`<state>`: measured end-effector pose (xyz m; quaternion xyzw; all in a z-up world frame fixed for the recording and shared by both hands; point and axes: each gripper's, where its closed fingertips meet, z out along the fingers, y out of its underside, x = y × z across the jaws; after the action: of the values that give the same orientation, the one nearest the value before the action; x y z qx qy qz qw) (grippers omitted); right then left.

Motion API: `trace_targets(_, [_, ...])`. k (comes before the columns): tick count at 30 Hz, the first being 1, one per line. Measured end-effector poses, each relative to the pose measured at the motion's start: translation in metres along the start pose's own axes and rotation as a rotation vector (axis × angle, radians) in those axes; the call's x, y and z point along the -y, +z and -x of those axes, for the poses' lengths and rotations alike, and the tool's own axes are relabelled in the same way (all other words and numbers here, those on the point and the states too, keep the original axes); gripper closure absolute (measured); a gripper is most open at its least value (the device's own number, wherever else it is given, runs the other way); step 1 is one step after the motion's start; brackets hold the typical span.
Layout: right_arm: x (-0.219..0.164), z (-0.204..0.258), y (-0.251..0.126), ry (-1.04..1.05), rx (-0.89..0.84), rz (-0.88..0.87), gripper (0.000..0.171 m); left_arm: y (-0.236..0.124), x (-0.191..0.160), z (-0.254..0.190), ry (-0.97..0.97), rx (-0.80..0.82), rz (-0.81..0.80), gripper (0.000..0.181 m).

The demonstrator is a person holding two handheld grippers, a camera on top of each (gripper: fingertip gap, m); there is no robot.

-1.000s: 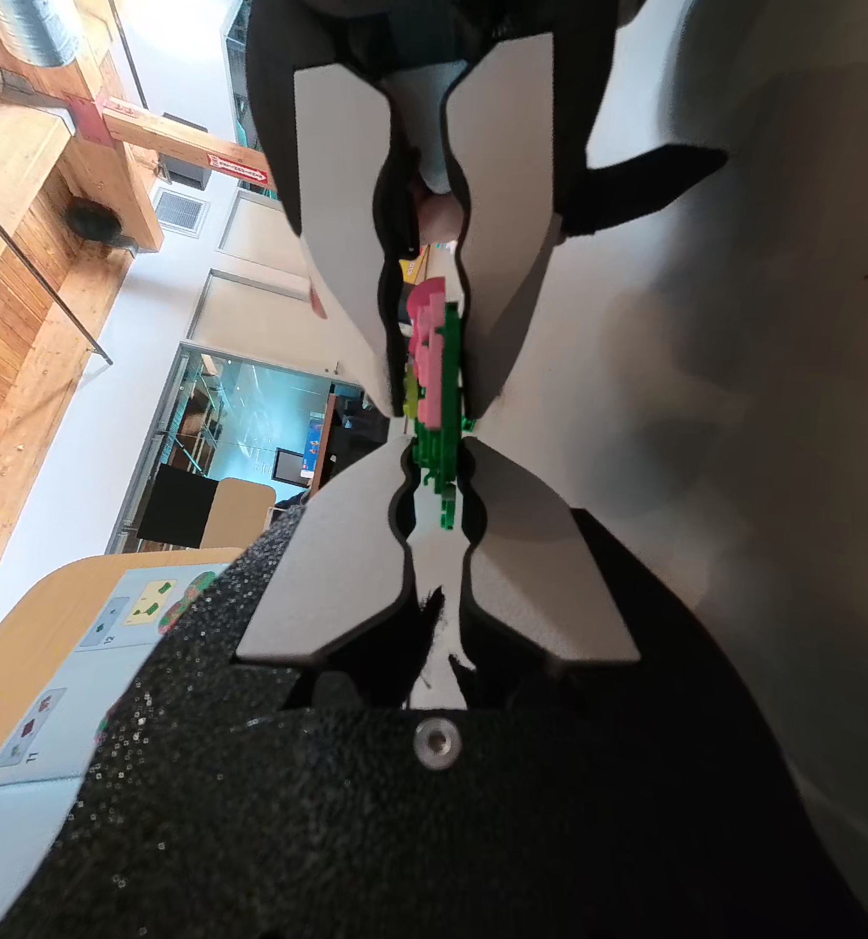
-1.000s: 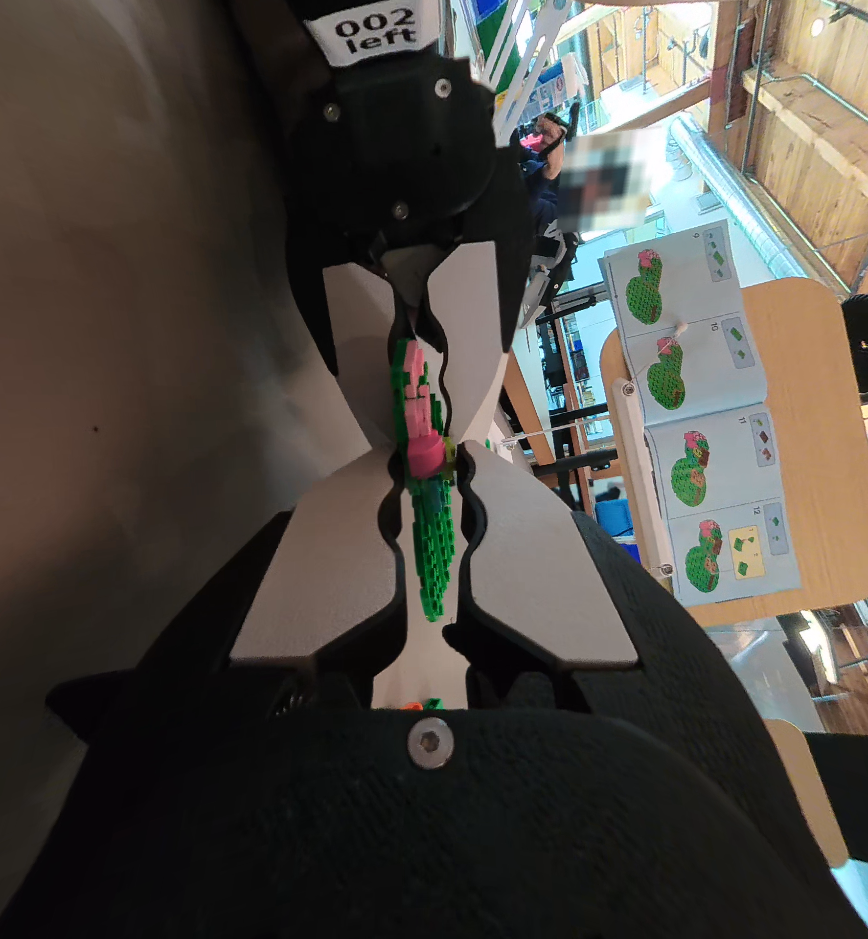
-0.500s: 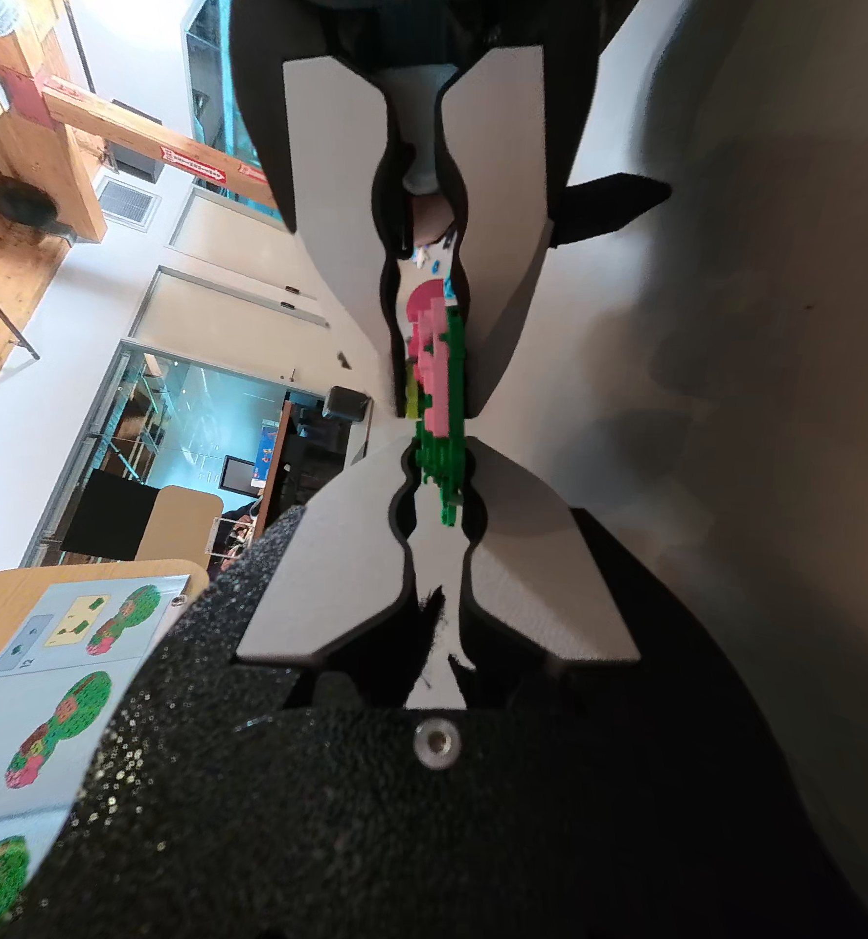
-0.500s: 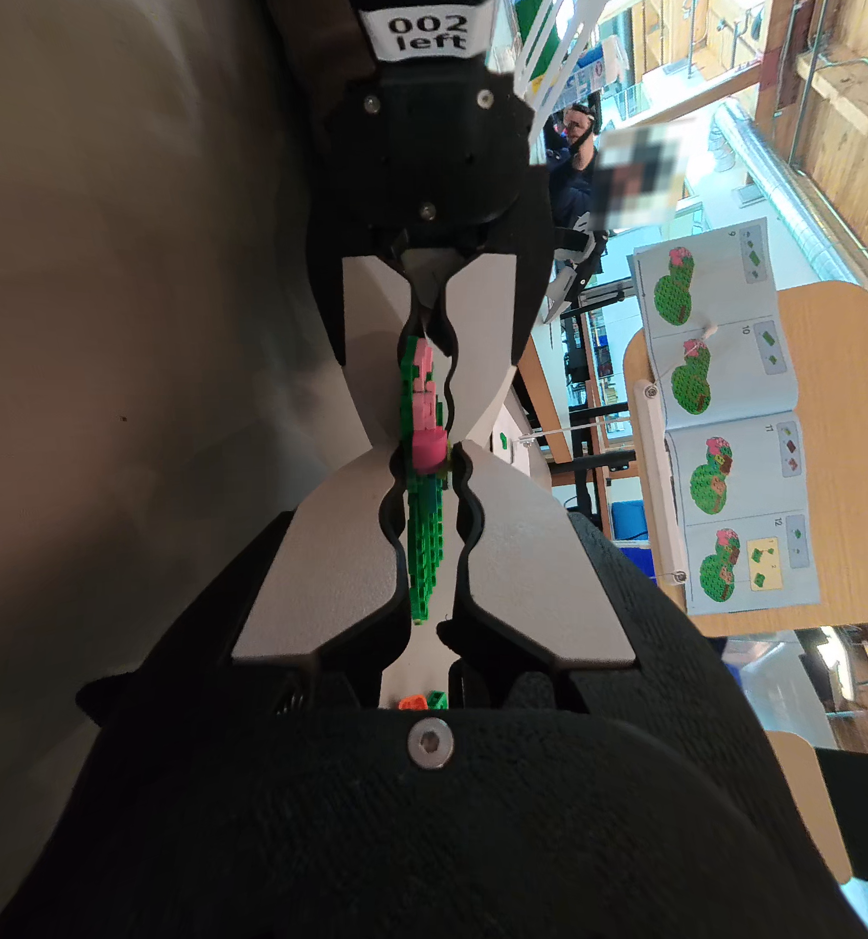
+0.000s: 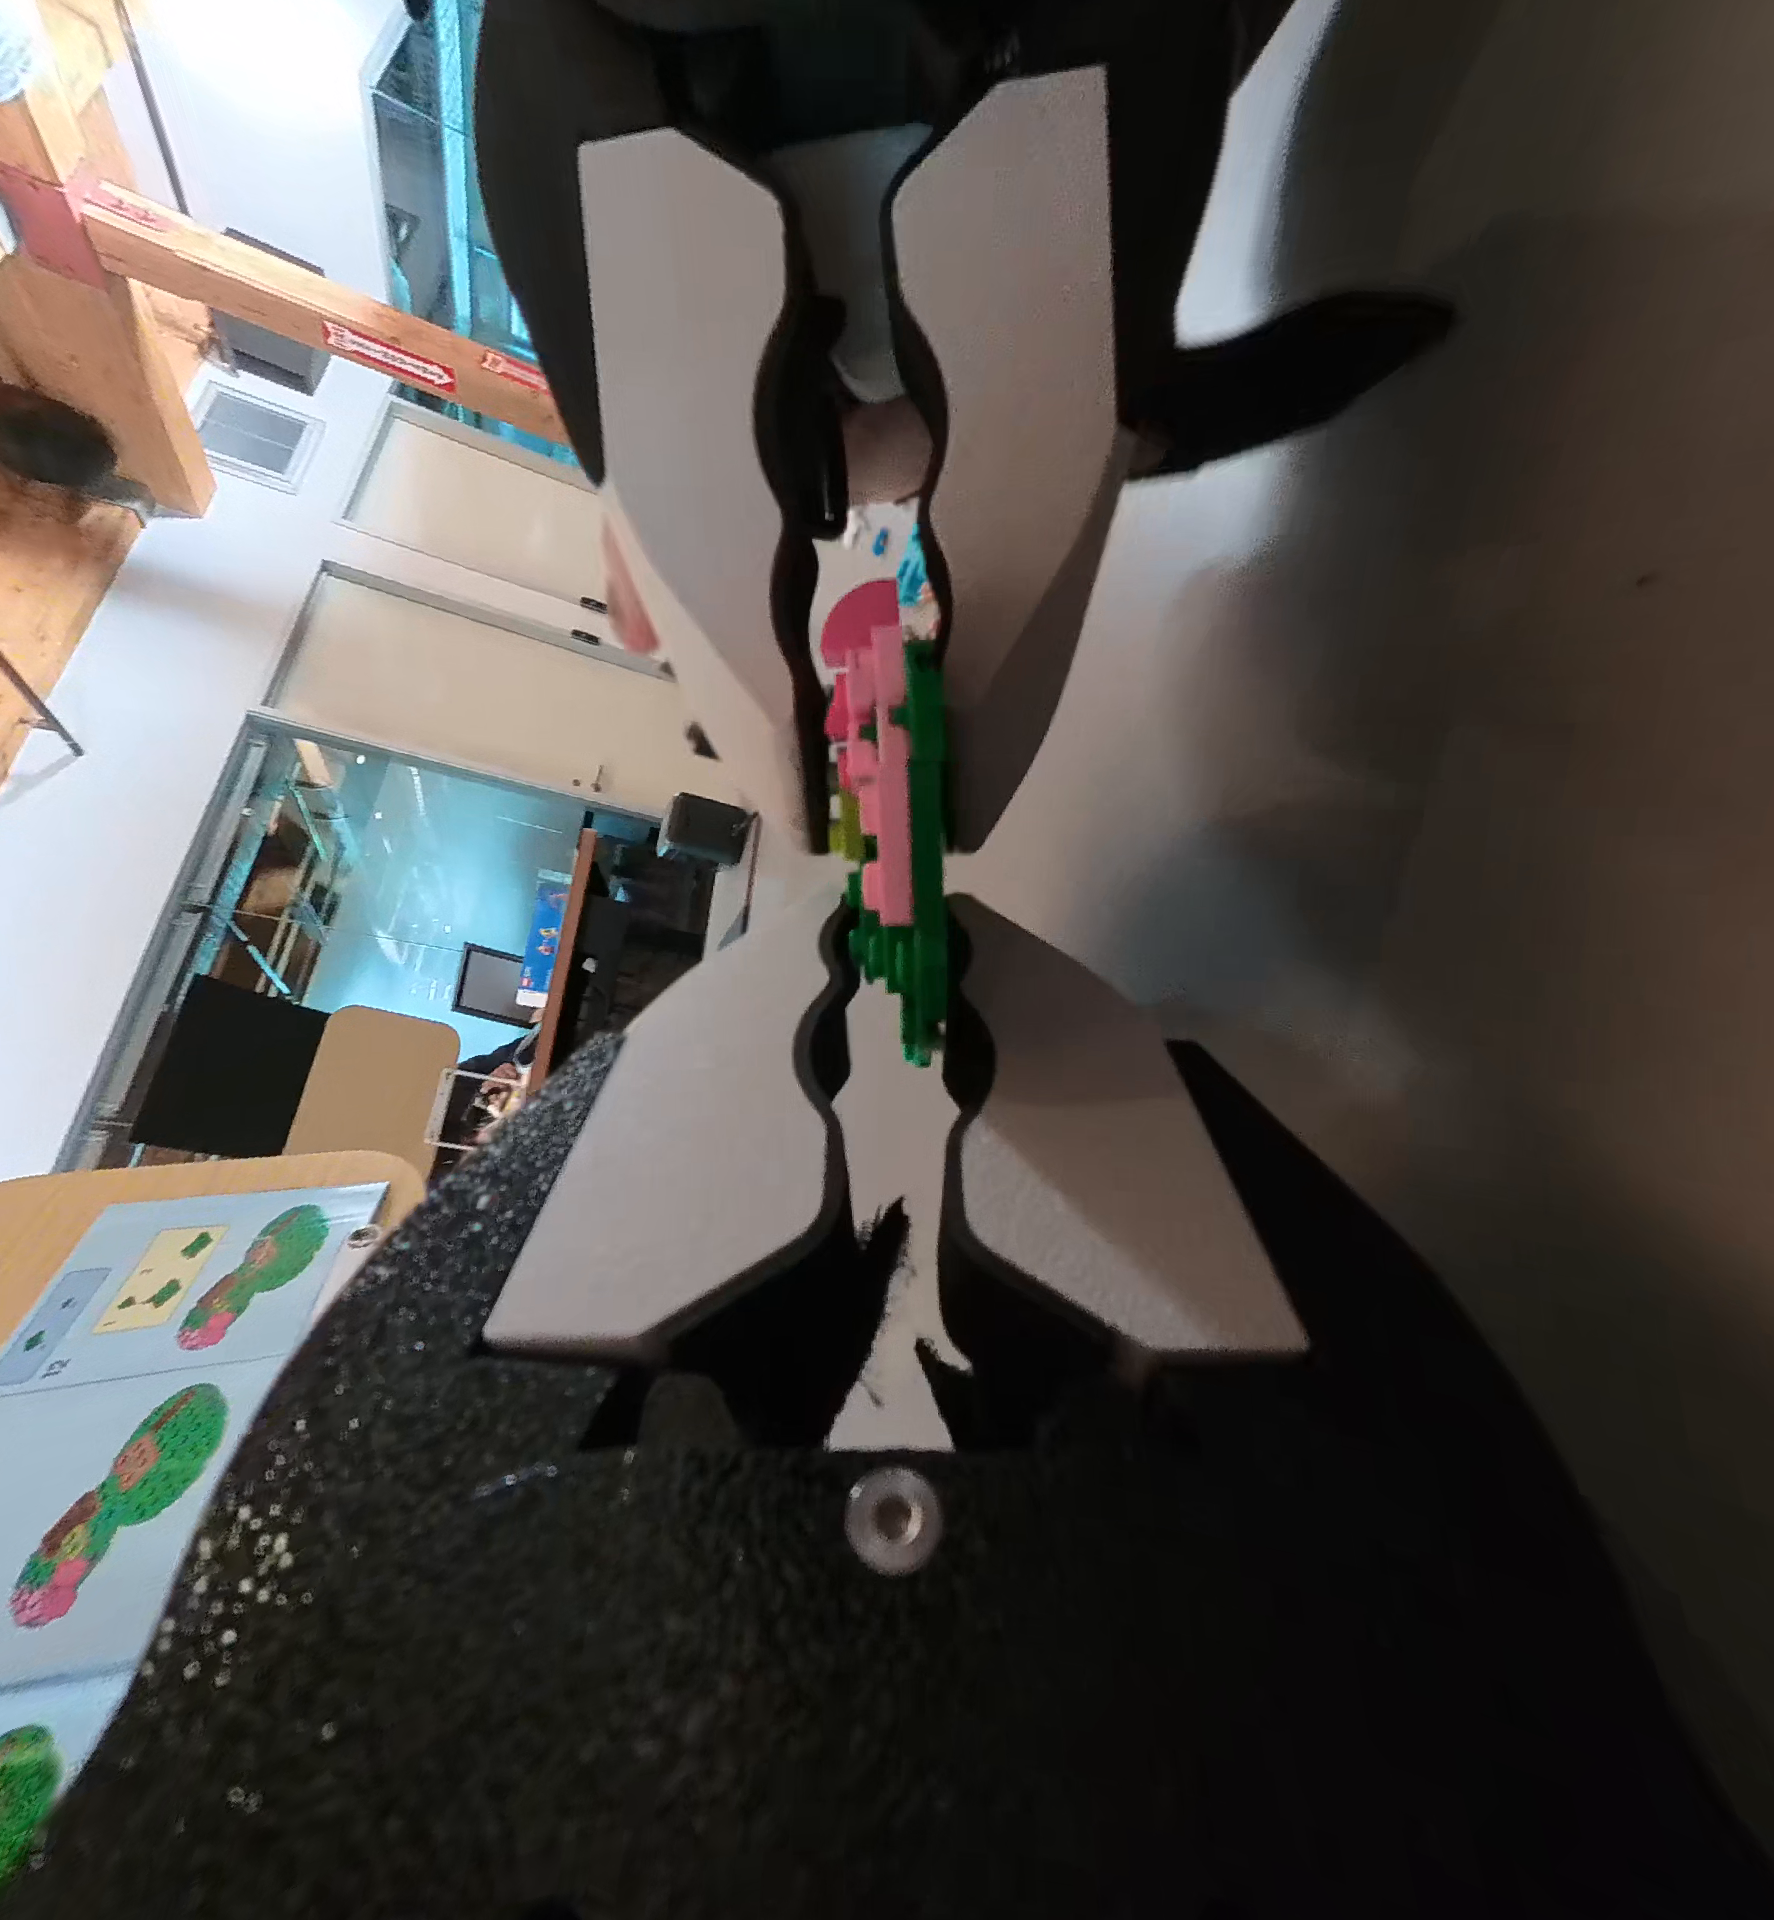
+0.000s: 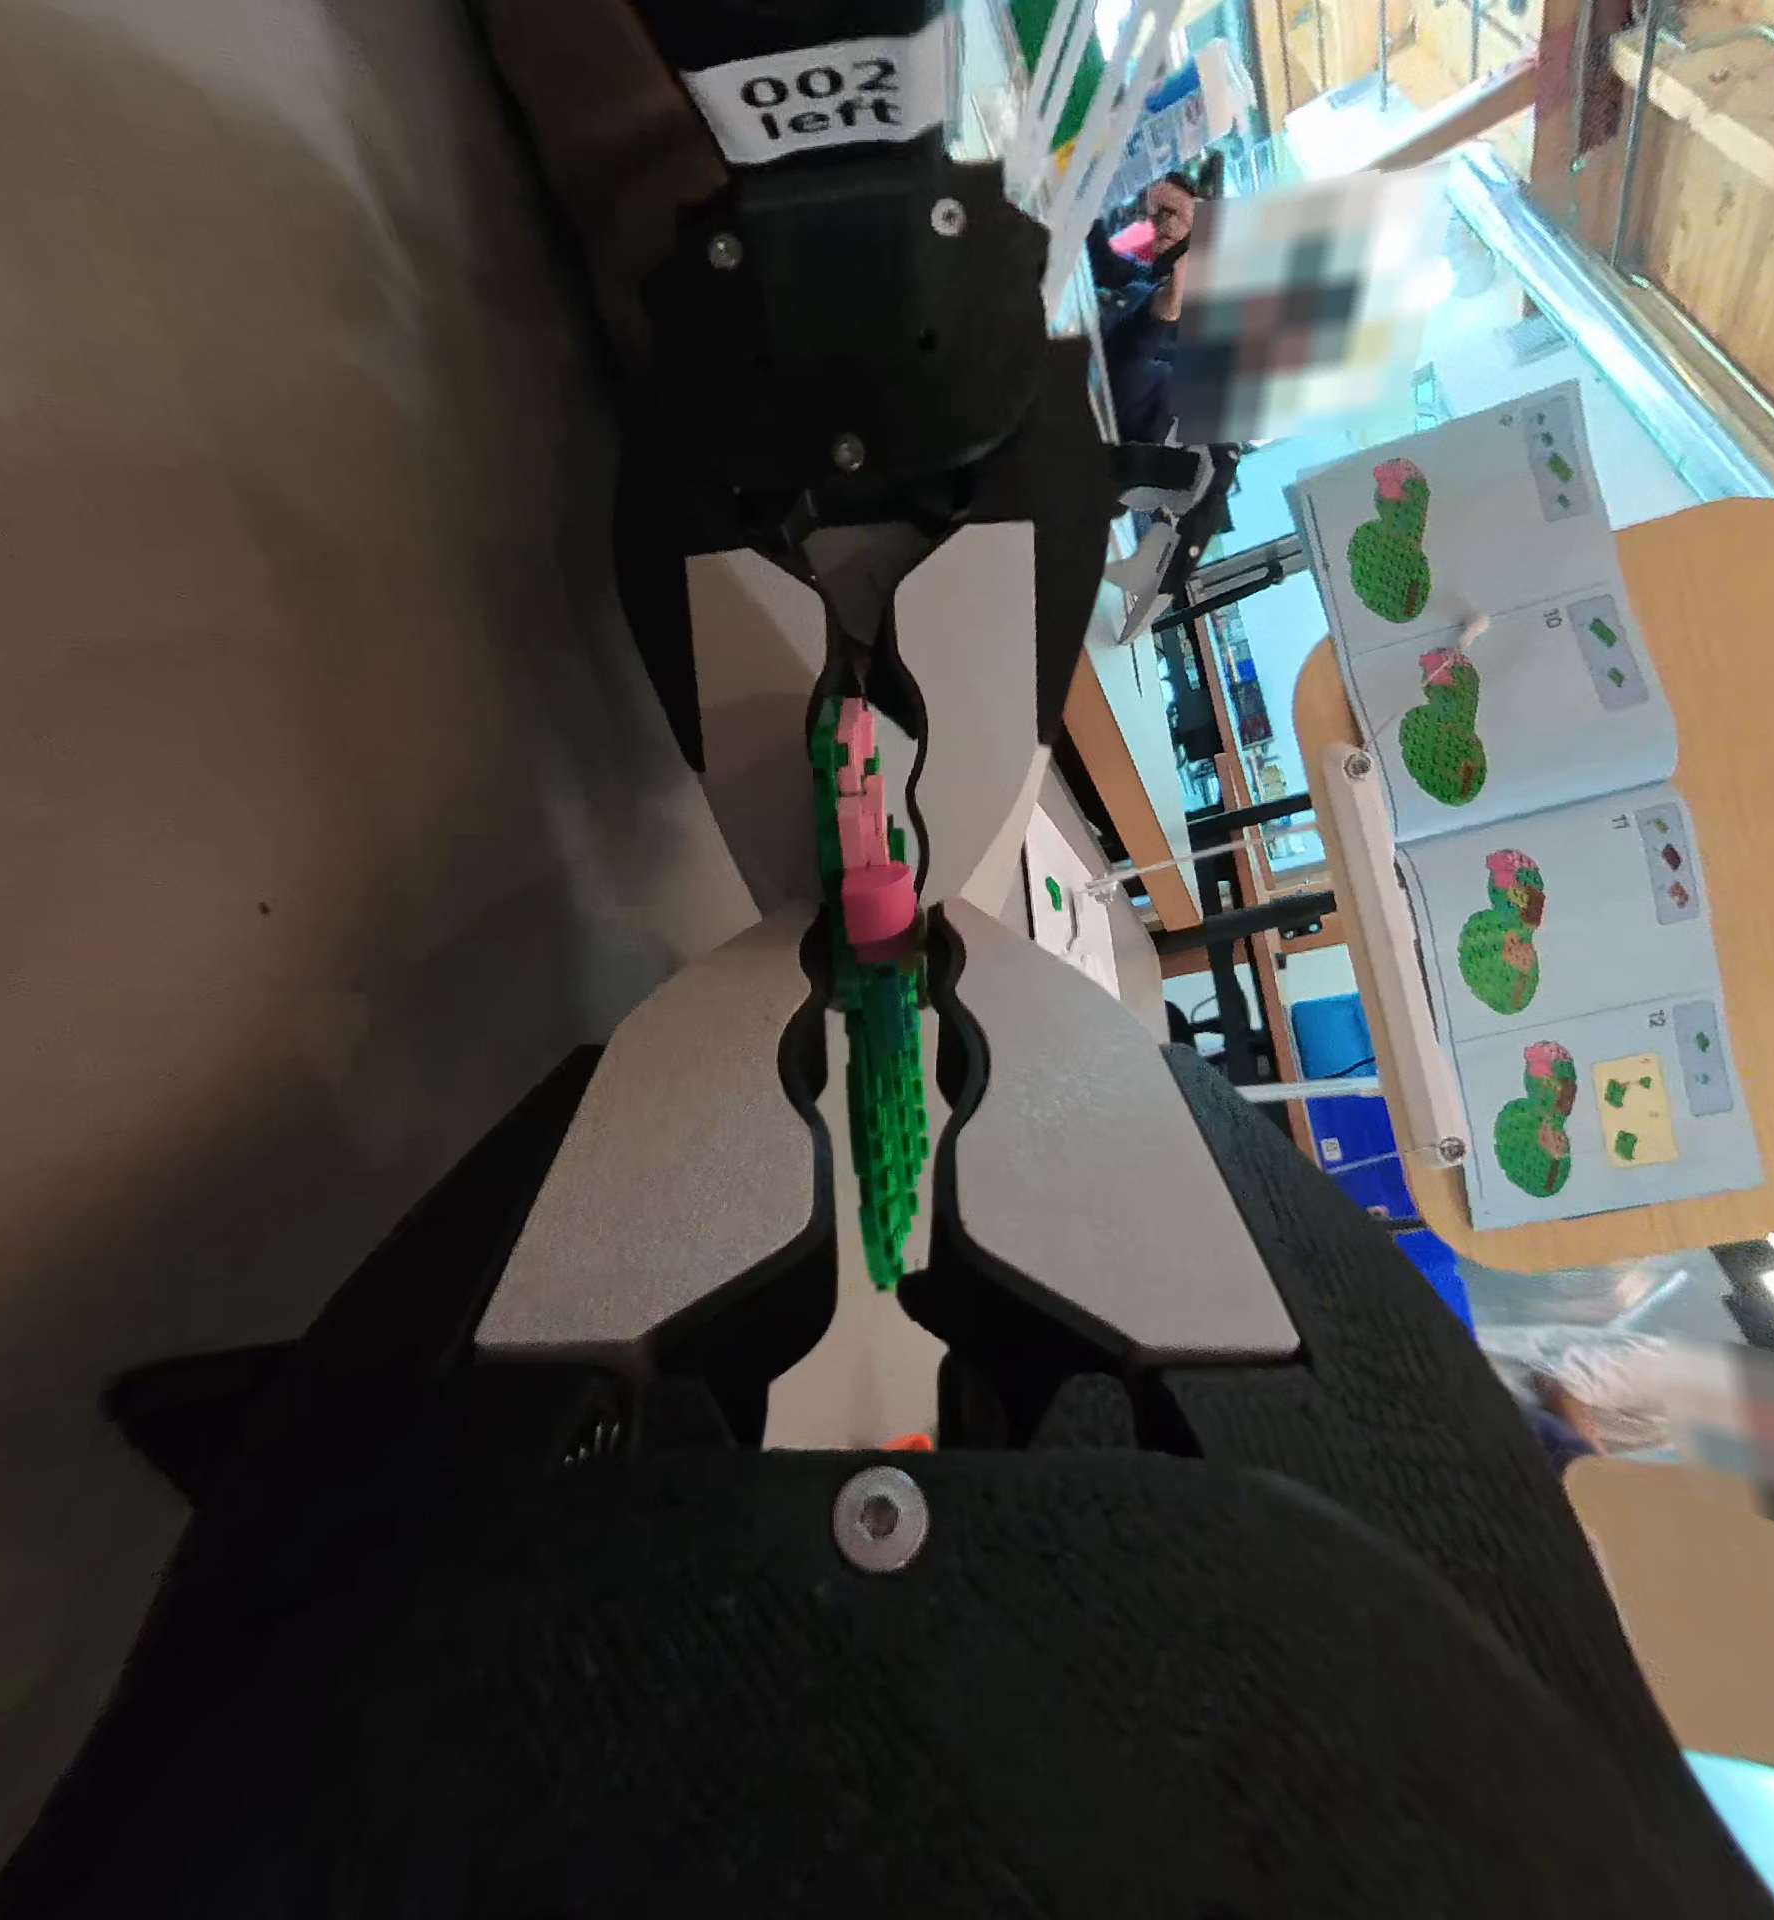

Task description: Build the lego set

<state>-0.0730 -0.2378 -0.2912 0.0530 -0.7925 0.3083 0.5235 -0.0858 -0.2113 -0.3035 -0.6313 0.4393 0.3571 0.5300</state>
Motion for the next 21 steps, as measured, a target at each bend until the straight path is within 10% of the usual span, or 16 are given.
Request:
trace_targets(1, [-0.003,0.0,-0.002,0.009,0.006,0.009,0.143,0.0,-0.002,0.001,0.019,0.009,0.007,0.168])
trace_targets(9, [-0.022,-0.019,-0.025,0.292,-0.024,-0.022,0.134,0.001,-0.015,0.003,0.076,0.053,0.045,0.168])
trace_targets(21, [-0.031,-0.01,-0.014,0.112,-0.078,0.06,0.129,0.0,-0.014,0.005,0.039,0.074,0.014,0.168])
